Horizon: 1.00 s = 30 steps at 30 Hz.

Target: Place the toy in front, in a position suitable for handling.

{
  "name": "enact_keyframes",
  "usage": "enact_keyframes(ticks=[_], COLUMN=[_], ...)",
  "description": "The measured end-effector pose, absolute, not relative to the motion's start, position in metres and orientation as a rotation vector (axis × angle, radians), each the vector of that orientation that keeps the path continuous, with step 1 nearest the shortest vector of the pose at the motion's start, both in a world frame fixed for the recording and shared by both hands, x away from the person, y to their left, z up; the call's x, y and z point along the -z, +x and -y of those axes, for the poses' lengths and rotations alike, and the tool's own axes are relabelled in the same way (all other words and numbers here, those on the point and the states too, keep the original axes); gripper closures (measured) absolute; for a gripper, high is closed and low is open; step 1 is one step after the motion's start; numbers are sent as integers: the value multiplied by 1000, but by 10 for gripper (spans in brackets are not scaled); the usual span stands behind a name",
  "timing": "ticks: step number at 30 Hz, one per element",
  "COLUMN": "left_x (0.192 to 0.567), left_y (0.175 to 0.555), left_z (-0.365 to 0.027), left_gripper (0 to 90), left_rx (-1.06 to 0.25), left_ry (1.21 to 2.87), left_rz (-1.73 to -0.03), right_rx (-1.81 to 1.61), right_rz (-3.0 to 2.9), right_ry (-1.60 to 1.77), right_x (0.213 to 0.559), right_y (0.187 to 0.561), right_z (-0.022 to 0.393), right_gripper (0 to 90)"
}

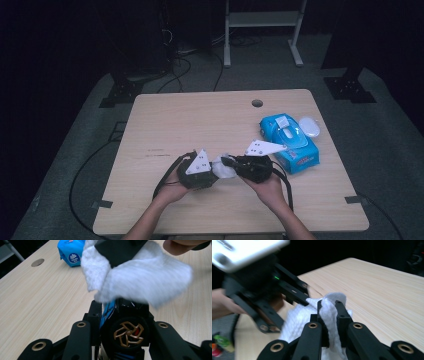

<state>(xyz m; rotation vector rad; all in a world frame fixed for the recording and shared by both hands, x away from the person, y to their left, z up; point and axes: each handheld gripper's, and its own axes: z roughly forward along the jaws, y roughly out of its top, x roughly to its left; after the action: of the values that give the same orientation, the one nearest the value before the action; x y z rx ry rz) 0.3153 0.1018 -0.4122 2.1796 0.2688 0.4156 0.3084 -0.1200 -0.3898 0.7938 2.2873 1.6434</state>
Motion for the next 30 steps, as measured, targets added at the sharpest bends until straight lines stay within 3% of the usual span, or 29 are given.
enact_keyframes(ticks=[8, 16, 30], left_x=[411, 409, 409], left_y=[314, 316, 316], left_z=[-103, -106, -104], left_gripper=[649, 654, 660], left_rx=[-424, -421, -421], left_ry=[2181, 2168, 2158], left_rz=[-267, -278, -274], right_rx=[-1634, -1592, -1583], right_rz=[-2295, -2323, -2455], right_ry=[753, 940, 1050], right_x=[388, 420, 452], right_y=[306, 320, 327], right_z=[116, 141, 125], right_gripper=[849, 849, 849])
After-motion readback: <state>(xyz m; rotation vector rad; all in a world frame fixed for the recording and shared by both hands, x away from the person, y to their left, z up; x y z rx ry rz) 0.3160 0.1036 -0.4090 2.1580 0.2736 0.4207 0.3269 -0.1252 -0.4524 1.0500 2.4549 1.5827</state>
